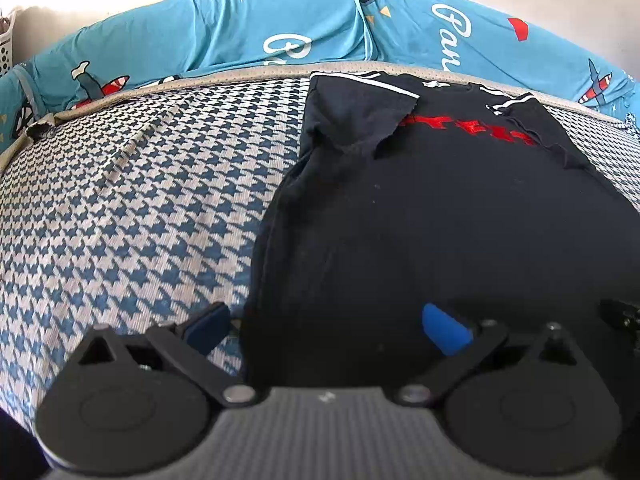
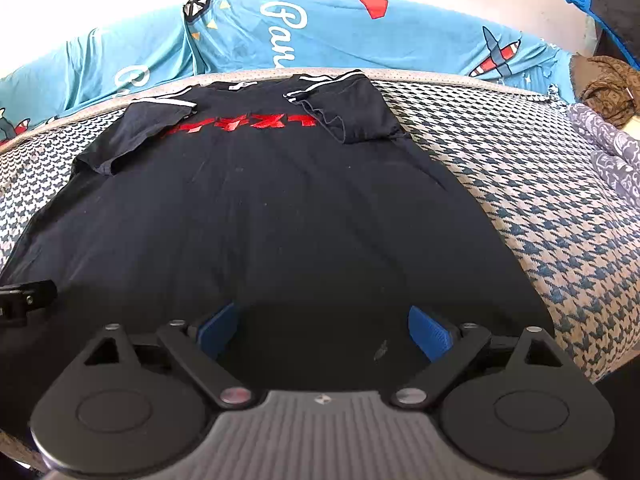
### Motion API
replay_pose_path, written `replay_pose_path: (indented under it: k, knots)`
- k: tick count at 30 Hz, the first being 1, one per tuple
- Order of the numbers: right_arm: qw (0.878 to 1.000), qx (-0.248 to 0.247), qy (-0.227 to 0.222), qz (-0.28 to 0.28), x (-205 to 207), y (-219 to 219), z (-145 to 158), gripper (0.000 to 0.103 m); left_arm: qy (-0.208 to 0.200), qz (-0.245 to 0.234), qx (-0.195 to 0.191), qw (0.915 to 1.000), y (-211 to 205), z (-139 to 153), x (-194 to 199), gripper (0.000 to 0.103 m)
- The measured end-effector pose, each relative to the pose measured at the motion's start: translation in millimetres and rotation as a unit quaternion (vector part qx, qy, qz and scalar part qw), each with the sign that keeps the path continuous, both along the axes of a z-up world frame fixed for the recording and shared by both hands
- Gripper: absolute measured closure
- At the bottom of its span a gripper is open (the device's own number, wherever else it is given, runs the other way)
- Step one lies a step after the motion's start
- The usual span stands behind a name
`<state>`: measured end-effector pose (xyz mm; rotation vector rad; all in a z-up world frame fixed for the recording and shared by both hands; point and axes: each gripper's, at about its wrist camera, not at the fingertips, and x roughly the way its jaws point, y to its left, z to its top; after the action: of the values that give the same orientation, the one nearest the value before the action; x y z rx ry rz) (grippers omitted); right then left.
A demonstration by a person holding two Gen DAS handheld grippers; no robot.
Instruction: Fold clothes
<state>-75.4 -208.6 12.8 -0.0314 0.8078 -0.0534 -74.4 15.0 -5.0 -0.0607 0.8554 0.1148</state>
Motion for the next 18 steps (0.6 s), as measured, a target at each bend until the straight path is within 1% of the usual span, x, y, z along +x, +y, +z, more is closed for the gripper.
replay_pose_path:
  k: [18]
  knots:
    - [1.0, 0.015, 0.015, -0.004, -23.9, -1.1, 2.2, 0.009, 0.011, -0.008, -0.005, 0.9999, -4.6, 7.1, -17.7, 0.0]
